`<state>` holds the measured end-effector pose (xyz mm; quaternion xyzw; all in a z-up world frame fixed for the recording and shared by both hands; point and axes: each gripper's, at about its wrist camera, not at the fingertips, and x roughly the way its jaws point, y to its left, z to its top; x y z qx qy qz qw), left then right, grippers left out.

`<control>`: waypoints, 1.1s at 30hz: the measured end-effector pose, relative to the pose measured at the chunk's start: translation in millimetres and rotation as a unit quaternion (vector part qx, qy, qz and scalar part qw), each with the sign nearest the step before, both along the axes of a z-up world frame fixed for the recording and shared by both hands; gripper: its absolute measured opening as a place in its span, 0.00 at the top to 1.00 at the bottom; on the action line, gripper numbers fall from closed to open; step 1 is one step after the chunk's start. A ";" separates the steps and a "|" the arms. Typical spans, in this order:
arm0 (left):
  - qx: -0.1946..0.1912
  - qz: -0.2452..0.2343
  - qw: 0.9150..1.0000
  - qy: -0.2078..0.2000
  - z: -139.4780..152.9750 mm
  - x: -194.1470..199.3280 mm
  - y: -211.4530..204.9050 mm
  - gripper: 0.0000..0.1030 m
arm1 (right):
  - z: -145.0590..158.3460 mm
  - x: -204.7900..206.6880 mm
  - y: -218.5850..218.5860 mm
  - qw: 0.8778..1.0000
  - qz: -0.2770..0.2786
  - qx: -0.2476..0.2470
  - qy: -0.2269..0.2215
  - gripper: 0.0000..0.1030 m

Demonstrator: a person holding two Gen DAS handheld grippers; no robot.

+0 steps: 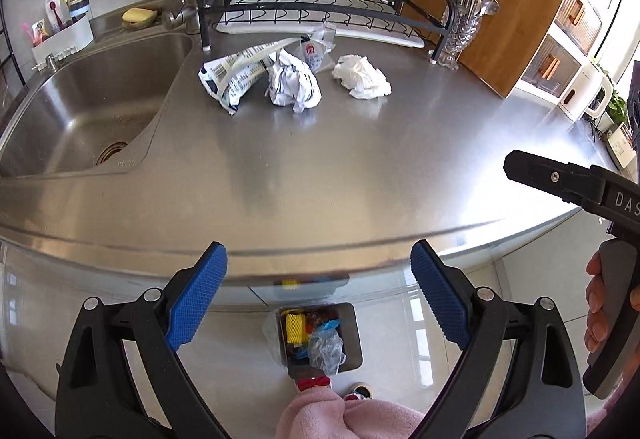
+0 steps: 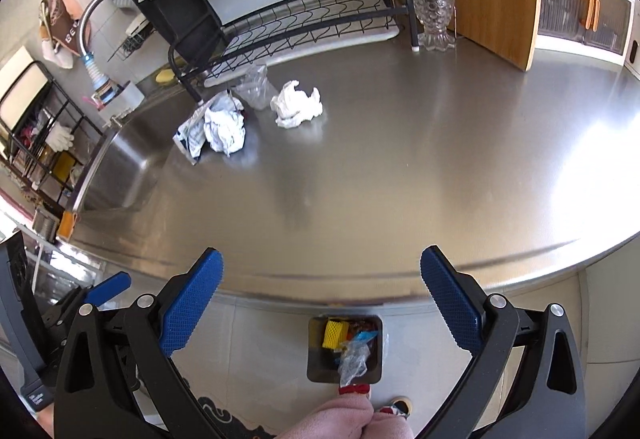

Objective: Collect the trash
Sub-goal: 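Grasp the crumpled white paper with the left tool while the right tool grasps the white tissue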

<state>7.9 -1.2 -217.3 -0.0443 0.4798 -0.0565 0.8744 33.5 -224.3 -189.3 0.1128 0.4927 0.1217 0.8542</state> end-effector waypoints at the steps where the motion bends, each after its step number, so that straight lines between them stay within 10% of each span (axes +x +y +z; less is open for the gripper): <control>1: -0.001 0.000 1.000 -0.001 1.9 8.1 2.3 0.14 | 0.6 9.1 1.4 1.000 -0.003 0.000 0.000 0.03; 33: -0.042 -0.027 0.998 0.022 -46.5 189.1 24.4 0.43 | -58.2 202.1 63.0 0.999 0.019 -0.025 0.034 0.17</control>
